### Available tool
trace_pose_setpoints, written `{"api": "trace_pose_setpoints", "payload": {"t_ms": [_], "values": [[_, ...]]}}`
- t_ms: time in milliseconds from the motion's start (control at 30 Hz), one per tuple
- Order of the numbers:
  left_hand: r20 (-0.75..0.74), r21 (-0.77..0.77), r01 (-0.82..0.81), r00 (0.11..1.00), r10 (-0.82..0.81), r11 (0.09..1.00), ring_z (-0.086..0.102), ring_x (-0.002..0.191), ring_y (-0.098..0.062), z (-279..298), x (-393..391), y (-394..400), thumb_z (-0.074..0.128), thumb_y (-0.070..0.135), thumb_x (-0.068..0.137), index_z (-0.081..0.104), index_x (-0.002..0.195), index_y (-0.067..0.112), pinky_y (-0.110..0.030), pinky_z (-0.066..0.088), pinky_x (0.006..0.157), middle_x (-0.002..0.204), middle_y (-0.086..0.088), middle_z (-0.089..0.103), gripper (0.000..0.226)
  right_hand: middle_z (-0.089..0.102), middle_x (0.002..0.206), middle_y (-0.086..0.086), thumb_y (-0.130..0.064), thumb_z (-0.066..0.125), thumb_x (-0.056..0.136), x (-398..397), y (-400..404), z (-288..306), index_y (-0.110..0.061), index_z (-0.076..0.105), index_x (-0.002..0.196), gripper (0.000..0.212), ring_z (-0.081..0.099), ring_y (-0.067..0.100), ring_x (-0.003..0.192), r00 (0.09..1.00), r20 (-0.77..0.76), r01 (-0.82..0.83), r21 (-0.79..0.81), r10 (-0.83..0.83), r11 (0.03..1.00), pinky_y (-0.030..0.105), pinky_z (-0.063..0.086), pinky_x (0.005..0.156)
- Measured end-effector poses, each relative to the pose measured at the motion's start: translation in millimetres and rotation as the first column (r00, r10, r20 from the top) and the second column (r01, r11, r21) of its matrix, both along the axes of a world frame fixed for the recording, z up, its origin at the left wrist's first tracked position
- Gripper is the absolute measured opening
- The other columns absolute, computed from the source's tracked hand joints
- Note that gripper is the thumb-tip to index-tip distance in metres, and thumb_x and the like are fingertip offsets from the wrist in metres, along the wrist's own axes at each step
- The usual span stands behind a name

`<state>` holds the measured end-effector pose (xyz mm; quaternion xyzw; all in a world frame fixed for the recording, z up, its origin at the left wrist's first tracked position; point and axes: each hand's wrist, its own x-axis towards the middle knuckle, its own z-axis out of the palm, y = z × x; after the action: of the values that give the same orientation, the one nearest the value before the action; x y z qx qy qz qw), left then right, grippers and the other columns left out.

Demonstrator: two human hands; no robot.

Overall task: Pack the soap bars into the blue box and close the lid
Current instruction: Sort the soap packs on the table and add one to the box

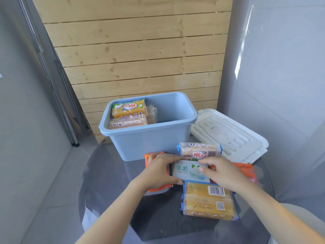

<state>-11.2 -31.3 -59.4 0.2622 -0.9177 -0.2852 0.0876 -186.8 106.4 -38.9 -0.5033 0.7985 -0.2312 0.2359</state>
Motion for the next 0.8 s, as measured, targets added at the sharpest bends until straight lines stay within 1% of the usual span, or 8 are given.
{"api": "trace_pose_setpoints", "payload": {"t_ms": [100, 267, 367, 433, 500, 567, 667, 800], "values": [[-0.062, 0.082, -0.018, 0.998, 0.023, 0.997, 0.036, 0.111, 0.006, 6, 2, -1, 0.075, 0.049, 0.062, 0.047, 0.132, 0.039, -0.029, 0.032, 0.104, 0.119, 0.026, 0.046, 0.076, 0.059, 0.129, -0.009, -0.031, 0.054, 0.090, 0, -2, 3, -0.028, 0.057, 0.125, 0.036, 0.050, -0.002, 0.103, 0.992, 0.115, 0.067, -0.049, -0.061, 0.997, 0.012, 0.038, 0.080], [-0.142, 0.100, -0.043, 0.988, 0.057, 0.994, 0.042, 0.122, -0.001, 27, 7, -1, 0.081, 0.034, 0.063, 0.047, 0.134, 0.032, -0.021, 0.036, 0.105, 0.117, 0.029, 0.043, 0.079, 0.061, 0.123, -0.010, -0.029, 0.056, 0.089, 7, -3, 13, -0.029, 0.058, 0.122, 0.033, 0.056, 0.001, 0.102, 0.948, 0.276, 0.193, -0.106, -0.157, 0.975, 0.025, 0.047, 0.091], [-0.226, 0.110, -0.064, 0.970, 0.088, 0.992, 0.044, 0.124, -0.003, 42, 15, 2, 0.082, 0.032, 0.063, 0.048, 0.134, 0.032, -0.023, 0.038, 0.106, 0.122, 0.021, 0.048, 0.079, 0.065, 0.102, -0.019, -0.026, 0.057, 0.089, 11, -3, 25, -0.033, 0.057, 0.120, 0.031, 0.063, -0.013, 0.077, 0.907, 0.402, 0.206, -0.172, -0.122, 0.963, 0.008, 0.048, 0.058], [-0.279, 0.093, -0.086, 0.954, 0.109, 0.992, 0.044, 0.124, -0.001, 53, 21, 4, 0.083, 0.032, 0.063, 0.048, 0.133, 0.033, -0.022, 0.039, 0.105, 0.128, 0.014, 0.050, 0.078, 0.066, 0.094, -0.022, -0.027, 0.059, 0.088, 12, -2, 38, -0.038, 0.057, 0.117, 0.031, 0.062, -0.018, 0.071, 0.903, 0.419, 0.199, -0.224, -0.090, 0.954, 0.002, 0.043, 0.049], [-0.335, 0.092, -0.105, 0.933, 0.130, 0.990, 0.044, 0.122, 0.003, 65, 25, 6, 0.083, 0.033, 0.063, 0.049, 0.132, 0.036, -0.012, 0.039, 0.100, 0.127, 0.017, 0.050, 0.077, 0.069, 0.098, -0.017, -0.030, 0.061, 0.086, 13, -2, 54, -0.045, 0.057, 0.112, 0.031, 0.065, -0.010, 0.077, 0.911, 0.407, 0.196, -0.284, -0.067, 0.939, 0.006, 0.047, 0.056], [-0.391, 0.092, -0.120, 0.908, 0.147, 0.988, 0.046, 0.120, 0.004, 79, 27, 7, 0.083, 0.034, 0.063, 0.049, 0.132, 0.035, -0.004, 0.038, 0.095, 0.122, 0.026, 0.049, 0.076, 0.072, 0.098, -0.012, -0.031, 0.064, 0.084, 14, -5, 71, -0.051, 0.058, 0.107, 0.031, 0.068, 0.001, 0.084, 0.907, 0.418, 0.203, -0.336, -0.047, 0.920, 0.022, 0.055, 0.072], [-0.430, 0.025, -0.133, 0.893, 0.131, 0.991, 0.044, 0.122, 0.003, 101, 24, 3, 0.081, 0.039, 0.063, 0.048, 0.134, 0.029, -0.004, 0.037, 0.096, 0.119, 0.034, 0.043, 0.079, 0.075, 0.095, -0.005, -0.025, 0.067, 0.082, 10, -16, 92, -0.045, 0.062, 0.107, 0.032, 0.070, 0.016, 0.087, 0.886, 0.463, 0.230, -0.388, -0.027, 0.892, 0.038, 0.052, 0.085], [-0.397, -0.037, -0.175, 0.906, 0.146, 0.984, 0.046, 0.115, 0.000, 132, 8, -23, 0.079, 0.042, 0.065, 0.047, 0.136, 0.027, -0.004, 0.035, 0.089, 0.118, 0.025, 0.047, 0.080, 0.074, 0.077, -0.017, -0.024, 0.070, 0.080, -4, -49, 118, -0.033, 0.061, 0.113, 0.035, 0.066, -0.005, 0.066, 0.868, 0.496, 0.287, -0.450, -0.031, 0.846, 0.020, 0.048, 0.065]]}}
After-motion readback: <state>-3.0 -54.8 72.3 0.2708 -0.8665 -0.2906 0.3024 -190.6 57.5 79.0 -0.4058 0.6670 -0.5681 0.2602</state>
